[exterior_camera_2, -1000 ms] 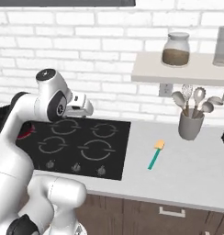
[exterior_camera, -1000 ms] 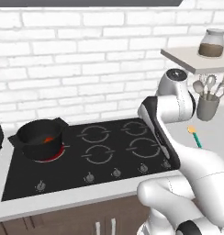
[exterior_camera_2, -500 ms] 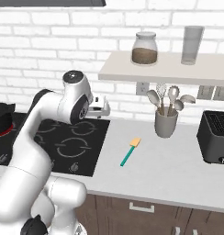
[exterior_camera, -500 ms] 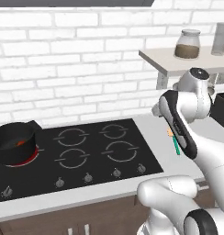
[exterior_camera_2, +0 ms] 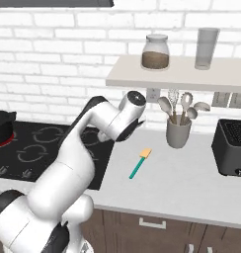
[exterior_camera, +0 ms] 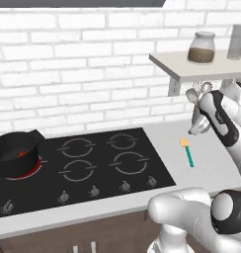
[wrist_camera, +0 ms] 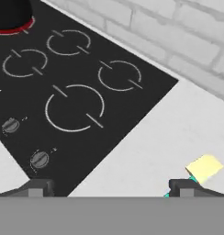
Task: Put the tomato and avocado in the pot. Retrieve the spatula and lightly stir the vegetables in the pot.
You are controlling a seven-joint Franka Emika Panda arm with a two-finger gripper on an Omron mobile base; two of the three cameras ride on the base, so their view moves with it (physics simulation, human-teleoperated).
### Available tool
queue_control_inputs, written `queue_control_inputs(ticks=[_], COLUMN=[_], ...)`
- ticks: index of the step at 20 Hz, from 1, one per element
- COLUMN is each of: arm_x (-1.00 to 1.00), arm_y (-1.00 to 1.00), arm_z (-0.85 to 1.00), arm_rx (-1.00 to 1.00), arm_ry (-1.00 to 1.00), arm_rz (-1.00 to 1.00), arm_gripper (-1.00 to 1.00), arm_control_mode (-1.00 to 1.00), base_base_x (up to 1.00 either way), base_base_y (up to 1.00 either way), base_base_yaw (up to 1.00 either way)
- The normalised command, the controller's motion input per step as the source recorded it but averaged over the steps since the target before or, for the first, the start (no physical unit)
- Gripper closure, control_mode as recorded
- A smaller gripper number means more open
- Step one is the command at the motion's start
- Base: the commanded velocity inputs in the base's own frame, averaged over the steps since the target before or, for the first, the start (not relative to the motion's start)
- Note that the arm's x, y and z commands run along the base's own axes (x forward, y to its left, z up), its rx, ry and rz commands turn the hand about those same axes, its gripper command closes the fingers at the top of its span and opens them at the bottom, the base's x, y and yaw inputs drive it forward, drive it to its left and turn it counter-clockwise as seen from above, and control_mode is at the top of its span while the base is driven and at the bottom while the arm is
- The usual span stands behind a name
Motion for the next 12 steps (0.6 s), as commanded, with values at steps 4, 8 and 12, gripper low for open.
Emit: queue_control_inputs(ticks=[4, 8, 12], arm_x=[0.11, 0.00, -0.19], arm_y=[-0.22, -0.19, -0.14], arm_z=[-0.42, -0.31, -0.25], arm_rx=[-0.16, -0.25, -0.32], arm_ry=[0.00, -0.01, -0.06], arm_rz=[0.89, 0.91, 0.86], arm_gripper=[-1.00, -1.00, -1.00], arm_control_mode=[-1.00, -1.00, -1.00], base_base_x=[0.00, 0.00, 0.00], base_base_y=[0.00, 0.00, 0.00], base_base_yaw=[0.00, 0.00, 0.00])
